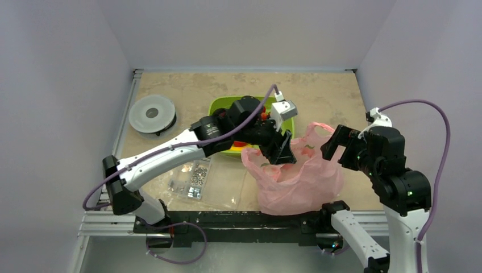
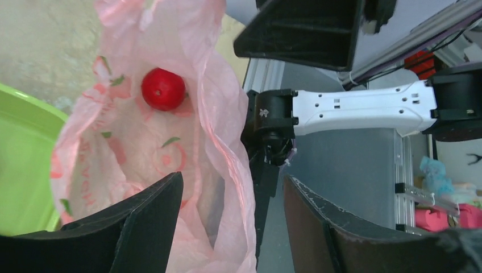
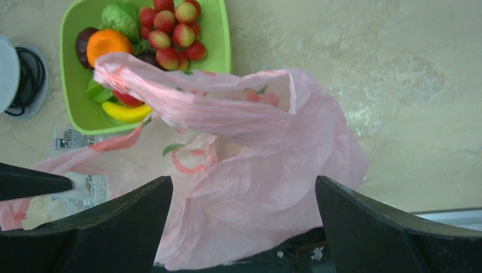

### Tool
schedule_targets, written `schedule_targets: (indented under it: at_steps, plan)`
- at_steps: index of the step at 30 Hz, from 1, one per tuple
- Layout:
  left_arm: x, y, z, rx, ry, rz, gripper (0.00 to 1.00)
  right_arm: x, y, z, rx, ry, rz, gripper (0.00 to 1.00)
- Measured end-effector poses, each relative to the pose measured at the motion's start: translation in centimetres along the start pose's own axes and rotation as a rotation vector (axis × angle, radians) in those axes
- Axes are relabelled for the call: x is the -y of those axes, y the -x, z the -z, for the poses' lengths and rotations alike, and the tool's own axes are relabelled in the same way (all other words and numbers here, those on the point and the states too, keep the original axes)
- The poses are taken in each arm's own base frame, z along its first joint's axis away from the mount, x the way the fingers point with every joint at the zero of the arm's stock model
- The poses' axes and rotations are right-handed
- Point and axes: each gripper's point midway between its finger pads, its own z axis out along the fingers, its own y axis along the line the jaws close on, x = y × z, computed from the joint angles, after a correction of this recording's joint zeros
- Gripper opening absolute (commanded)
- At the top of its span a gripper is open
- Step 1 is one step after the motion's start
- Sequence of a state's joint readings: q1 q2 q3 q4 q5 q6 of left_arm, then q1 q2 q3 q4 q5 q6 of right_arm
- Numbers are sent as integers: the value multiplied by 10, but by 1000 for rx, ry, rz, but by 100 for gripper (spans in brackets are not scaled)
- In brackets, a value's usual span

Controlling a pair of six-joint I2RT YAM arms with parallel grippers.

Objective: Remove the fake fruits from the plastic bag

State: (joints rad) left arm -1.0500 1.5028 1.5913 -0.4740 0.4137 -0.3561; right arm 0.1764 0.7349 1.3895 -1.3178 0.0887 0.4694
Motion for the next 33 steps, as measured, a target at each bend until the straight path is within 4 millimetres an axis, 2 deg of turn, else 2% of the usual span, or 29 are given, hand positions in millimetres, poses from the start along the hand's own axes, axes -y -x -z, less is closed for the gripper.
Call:
schedule_targets:
  at_steps: [4, 7, 10, 11, 12, 13, 15, 16, 17, 18, 21, 25, 28, 31, 33]
  plan:
    - [-2, -33, -39, -95, -25, 18, 62, -8, 17, -13, 63, 30, 33, 99]
    - [-9, -71, -67, -175, -27, 42, 62, -13, 28, -32, 114, 45, 53, 99]
    - [-12, -109, -81, -238, -24, 64, 62, -11, 31, -55, 143, 21, 38, 90]
    - [-12, -120, -84, -255, -24, 67, 62, -9, 32, -62, 152, 10, 29, 80]
    - [-12, -128, -86, -265, -25, 68, 62, -9, 34, -70, 163, 1, 23, 65]
    - [-10, -135, -88, -270, -27, 70, 62, -8, 36, -76, 174, -8, 18, 43]
    - [-8, -142, -92, -266, -28, 69, 61, -10, 44, -84, 208, -9, 7, 16]
    - [-8, -143, -94, -258, -28, 65, 60, -13, 50, -88, 227, -2, -3, 3]
    - [-9, -145, -96, -249, -20, 62, 57, -17, 56, -90, 245, 10, -9, 0]
    - [-11, -145, -98, -242, -12, 59, 54, -23, 66, -91, 277, 31, -21, 0]
    - [-23, -141, -100, -218, 50, 44, 35, -39, 87, -85, 335, 92, -28, 0]
    - [-48, -127, -96, -190, 142, 0, 20, -64, 134, -53, 460, 182, -30, 0]
    - [-63, -104, -84, -148, 211, -55, 17, -74, 156, -24, 544, 229, -23, 0]
    - [-66, -83, -64, -111, 248, -110, 18, -73, 157, -6, 580, 248, -30, 0]
    - [-59, -75, -50, -99, 243, -135, 19, -66, 142, -4, 568, 253, -54, 0]
